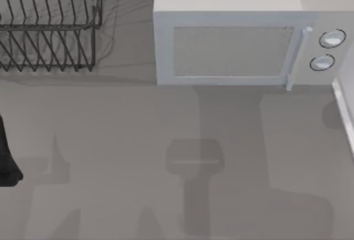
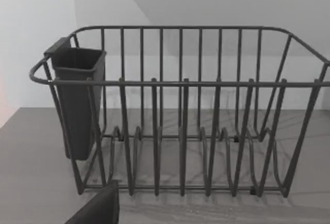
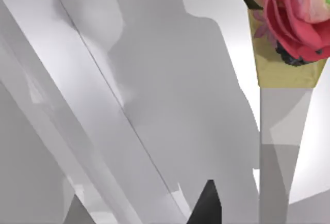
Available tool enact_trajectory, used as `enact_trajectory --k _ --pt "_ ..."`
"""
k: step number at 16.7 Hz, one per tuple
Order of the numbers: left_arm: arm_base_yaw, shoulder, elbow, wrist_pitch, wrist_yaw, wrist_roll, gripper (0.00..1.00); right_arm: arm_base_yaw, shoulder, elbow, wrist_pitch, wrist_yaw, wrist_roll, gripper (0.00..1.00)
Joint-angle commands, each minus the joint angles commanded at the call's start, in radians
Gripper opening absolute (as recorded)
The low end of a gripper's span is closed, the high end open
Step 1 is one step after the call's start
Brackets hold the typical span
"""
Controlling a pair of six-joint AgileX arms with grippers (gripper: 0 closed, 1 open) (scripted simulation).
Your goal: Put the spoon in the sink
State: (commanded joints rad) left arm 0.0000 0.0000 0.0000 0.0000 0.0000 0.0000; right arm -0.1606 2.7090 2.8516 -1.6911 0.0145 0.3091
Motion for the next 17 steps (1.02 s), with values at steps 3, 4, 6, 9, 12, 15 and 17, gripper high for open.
enact_trajectory --k 3,4,6,9,12,15,17 --pt "0.0 0.0 0.0 0.0 0.0 0.0 1.0 0.003 0.035 0.051 -0.01 0.0 0.002 0.0" --pt "0.0 0.0 0.0 0.0 0.0 0.0 1.0 0.003 0.035 0.051 -0.01 0.0 0.002 0.0" --pt "0.0 0.0 0.0 0.0 0.0 0.0 1.0 0.003 0.035 0.051 -0.01 0.0 0.002 0.0" --pt "0.0 0.0 0.0 0.0 0.0 0.0 1.0 -0.003 0.029 0.032 0.003 0.0 0.004 0.0" --pt "0.0 0.0 0.0 0.0 0.0 0.0 1.0 0.001 -0.005 -0.071 0.073 -0.001 0.002 0.0" --pt "0.0 0.0 0.0 0.0 0.0 0.0 1.0 0.004 -0.056 -0.242 0.18 -0.001 0.001 0.0" --pt "0.0 0.0 0.0 0.0 0.0 0.0 1.0 0.005 -0.088 -0.345 0.249 -0.002 0.002 0.0"
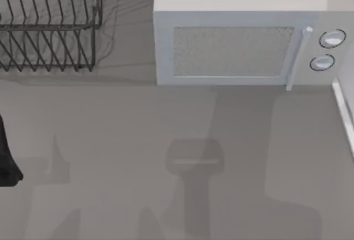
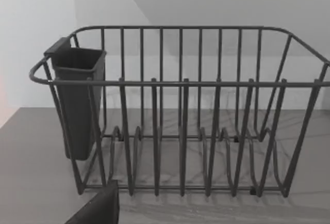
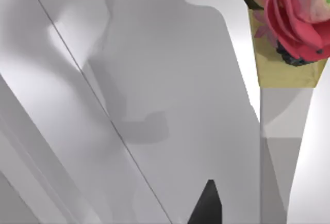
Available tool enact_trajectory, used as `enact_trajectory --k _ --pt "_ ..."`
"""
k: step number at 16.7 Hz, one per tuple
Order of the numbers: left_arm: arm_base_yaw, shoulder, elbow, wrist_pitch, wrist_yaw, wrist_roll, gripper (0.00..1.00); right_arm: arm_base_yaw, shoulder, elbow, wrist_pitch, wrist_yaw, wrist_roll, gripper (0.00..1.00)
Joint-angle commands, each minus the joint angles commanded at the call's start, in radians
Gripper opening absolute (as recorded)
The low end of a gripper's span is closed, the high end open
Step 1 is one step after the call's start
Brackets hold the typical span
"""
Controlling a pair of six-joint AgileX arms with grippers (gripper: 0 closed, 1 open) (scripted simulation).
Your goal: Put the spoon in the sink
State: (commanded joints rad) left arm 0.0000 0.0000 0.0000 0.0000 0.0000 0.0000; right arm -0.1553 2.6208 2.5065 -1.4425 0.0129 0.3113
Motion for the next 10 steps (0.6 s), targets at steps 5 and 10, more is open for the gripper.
enact_trajectory --k 5,10 --pt "0.0 0.0 0.0 0.0 0.0 0.0 1.0 0.001 -0.029 -0.082 0.066 0.0 0.002 0.0" --pt "0.0 0.0 0.0 0.0 0.0 0.0 1.0 0.001 -0.029 -0.082 0.066 0.0 0.002 0.23"
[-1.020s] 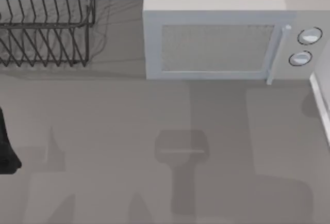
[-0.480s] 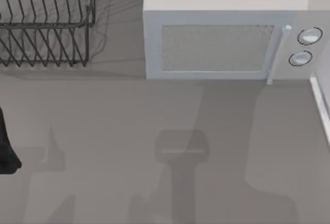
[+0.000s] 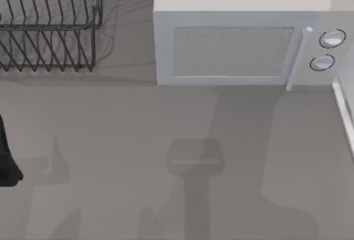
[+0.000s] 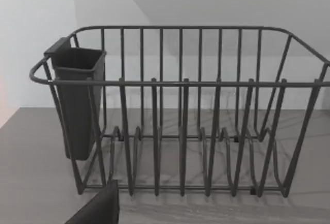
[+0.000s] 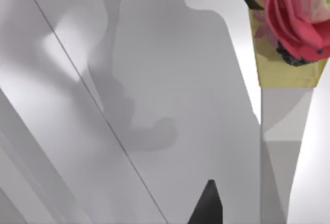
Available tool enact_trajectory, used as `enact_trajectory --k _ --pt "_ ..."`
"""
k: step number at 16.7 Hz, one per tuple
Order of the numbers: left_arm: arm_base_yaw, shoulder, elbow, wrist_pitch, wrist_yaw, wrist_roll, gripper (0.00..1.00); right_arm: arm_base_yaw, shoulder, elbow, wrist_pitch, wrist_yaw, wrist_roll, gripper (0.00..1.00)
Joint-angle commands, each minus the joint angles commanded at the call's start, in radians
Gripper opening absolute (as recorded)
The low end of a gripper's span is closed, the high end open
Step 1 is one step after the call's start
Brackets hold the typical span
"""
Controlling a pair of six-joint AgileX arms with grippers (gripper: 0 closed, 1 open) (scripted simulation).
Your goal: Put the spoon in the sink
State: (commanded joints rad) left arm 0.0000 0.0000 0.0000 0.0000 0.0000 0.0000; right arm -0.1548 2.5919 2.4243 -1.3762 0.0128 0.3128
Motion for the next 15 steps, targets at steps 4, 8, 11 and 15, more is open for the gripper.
enact_trajectory --k 4,8,11,15 --pt "0.0 0.0 0.0 0.0 0.0 0.0 1.0 0.0 0.0 0.0 0.0 0.0 0.0 0.53" --pt "0.0 0.0 0.0 0.0 0.0 0.0 1.0 0.0 0.0 0.0 0.0 0.0 0.0 0.83" --pt "0.0 0.0 0.0 0.0 0.0 0.0 1.0 0.0 0.0 0.0 0.0 0.0 0.0 1.0" --pt "0.0 0.0 0.0 0.0 0.0 0.0 1.0 0.0 0.0 0.0 0.0 0.0 0.0 1.0"
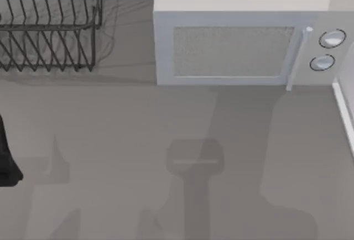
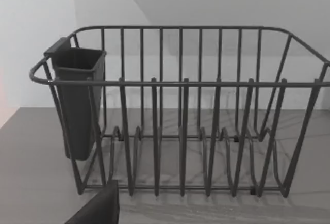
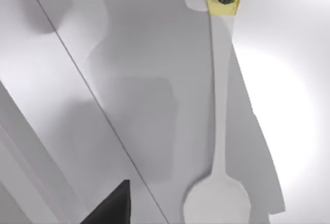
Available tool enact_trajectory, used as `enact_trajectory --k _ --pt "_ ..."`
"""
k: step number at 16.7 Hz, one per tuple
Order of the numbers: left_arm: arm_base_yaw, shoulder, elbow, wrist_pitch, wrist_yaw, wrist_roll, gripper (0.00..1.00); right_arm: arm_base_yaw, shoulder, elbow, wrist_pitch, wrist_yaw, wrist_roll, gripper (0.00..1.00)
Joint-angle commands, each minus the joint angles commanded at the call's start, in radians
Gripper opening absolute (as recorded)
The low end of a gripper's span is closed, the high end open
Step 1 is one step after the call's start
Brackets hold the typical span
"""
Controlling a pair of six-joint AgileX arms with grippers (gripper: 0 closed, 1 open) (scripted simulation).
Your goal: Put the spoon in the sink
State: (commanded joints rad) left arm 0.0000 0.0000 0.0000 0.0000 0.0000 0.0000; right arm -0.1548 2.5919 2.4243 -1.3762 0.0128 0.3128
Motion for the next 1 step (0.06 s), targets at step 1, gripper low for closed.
enact_trajectory --k 1 --pt "0.0 0.0 0.0 0.0 0.0 0.0 1.0 0.0 0.0 0.0 0.0 0.0 0.0 1.0"
